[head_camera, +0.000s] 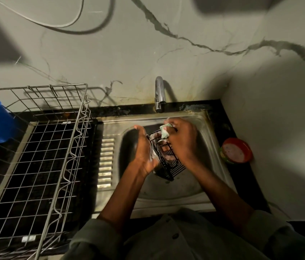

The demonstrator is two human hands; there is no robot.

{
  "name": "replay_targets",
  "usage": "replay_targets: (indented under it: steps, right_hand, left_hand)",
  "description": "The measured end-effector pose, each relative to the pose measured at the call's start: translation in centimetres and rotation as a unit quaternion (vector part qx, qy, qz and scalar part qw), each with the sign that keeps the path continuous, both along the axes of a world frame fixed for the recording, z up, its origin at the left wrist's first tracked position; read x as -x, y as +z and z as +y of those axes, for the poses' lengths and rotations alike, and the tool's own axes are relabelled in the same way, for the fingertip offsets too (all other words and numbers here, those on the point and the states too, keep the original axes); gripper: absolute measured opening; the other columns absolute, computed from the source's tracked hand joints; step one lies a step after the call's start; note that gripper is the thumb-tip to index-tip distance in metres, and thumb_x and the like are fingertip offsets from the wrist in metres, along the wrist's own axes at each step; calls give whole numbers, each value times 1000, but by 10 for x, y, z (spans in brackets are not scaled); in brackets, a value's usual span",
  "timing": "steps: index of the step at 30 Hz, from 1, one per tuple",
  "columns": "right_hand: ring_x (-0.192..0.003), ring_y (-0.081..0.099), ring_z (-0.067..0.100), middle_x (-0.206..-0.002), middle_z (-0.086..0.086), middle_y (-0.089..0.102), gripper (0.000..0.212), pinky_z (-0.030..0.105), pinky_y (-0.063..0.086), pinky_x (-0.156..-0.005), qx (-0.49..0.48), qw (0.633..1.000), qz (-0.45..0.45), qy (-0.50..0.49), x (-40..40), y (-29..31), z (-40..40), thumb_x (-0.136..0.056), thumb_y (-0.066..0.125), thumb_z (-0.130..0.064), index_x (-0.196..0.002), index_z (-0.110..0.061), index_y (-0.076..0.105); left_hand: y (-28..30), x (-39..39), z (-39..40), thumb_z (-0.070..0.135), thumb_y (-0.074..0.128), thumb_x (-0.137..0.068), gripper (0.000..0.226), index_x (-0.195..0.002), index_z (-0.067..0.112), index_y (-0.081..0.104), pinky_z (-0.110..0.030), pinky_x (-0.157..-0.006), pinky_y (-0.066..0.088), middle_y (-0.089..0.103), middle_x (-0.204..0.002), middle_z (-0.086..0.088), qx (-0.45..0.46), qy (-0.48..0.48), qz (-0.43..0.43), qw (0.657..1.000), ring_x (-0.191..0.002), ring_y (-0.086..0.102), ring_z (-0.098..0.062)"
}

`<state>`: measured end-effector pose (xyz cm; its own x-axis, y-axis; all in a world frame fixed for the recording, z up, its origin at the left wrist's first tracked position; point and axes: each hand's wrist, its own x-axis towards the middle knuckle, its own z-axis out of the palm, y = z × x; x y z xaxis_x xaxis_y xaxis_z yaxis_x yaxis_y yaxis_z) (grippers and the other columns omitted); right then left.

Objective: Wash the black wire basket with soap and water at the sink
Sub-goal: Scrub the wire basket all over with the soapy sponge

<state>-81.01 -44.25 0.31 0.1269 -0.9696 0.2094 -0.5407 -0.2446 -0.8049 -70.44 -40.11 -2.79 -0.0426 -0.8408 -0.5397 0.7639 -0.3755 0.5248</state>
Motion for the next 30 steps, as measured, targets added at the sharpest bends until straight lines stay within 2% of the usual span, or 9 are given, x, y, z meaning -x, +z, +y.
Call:
replay_targets:
  steps: [4,7,10,13,18,21,23,28,30]
  right_hand:
    - [-97,66,13,-107,-3,73,22,29,54,-83,53,992,96,63,0,-4,8,-90,72,-12,-111,-18,75]
    - [-97,66,18,-107,-1,73,22,25,46,-78,69,989,133,-3,14,-6,2,-90,70,-14,-110,-19,75]
    - [-96,59,15,-105,-5,68,22,26,41,-74,110,973,194,63,9,-6,11,-88,69,-12,-107,-21,74]
    - [-99,63,18,-106,-2,70,23,28,49,-79,42,987,144,-50,11,-3,-2,-86,71,-12,-107,-21,74]
    - [-100,60,14,-105,-7,69,23,32,50,-86,67,975,181,109,-2,-3,5,-87,71,-12,-107,-24,75]
    - [-94,66,17,-102,-3,73,21,38,56,-82,35,982,178,-43,7,1,-8,-86,72,-17,-105,-24,75]
    - [-91,68,19,-99,-1,75,19,37,56,-81,35,977,197,-77,15,-1,-16,-85,73,-16,-103,-23,76]
    - [-96,58,12,-95,-7,67,16,30,49,-84,18,990,102,101,-16,-9,18,-85,70,-10,-95,-23,75]
    - [-92,56,10,-92,-10,67,15,29,46,-81,12,989,73,129,-13,-12,17,-85,72,-10,-93,-22,77]
  left_hand:
    - [-2,2,2,98,18,-79,118,-142,9,62,-75,-110,37,65,-137,-25,-5,25,0,1000,-132,58,-47]
    - [-1,3,3,99,16,-78,120,-141,8,62,-78,-107,36,65,-136,-26,-8,13,-14,1000,-131,59,-47]
    - [0,6,3,96,17,-82,113,-132,8,67,-72,-106,44,68,-132,-25,-11,14,-35,999,-129,62,-45]
    - [6,10,3,96,14,-81,111,-127,11,70,-71,-101,48,70,-129,-25,-8,7,-61,998,-121,67,-43]
    - [3,7,3,96,17,-81,109,-126,12,70,-73,-109,40,69,-130,-25,-3,12,-50,999,-129,61,-46]
    - [2,6,4,99,15,-77,118,-138,10,64,-74,-107,41,69,-131,-24,14,-10,-39,999,-126,64,-45]
    - [3,7,5,99,13,-76,119,-137,11,65,-76,-106,41,69,-131,-25,17,-16,-40,999,-125,64,-45]
    - [3,7,6,93,28,-85,101,-115,8,73,-48,-94,59,72,-120,-22,-10,59,3,998,-108,73,-37]
    - [5,3,7,94,27,-84,100,-109,8,72,-49,-89,59,72,-118,-22,-25,67,15,997,-104,72,-37]
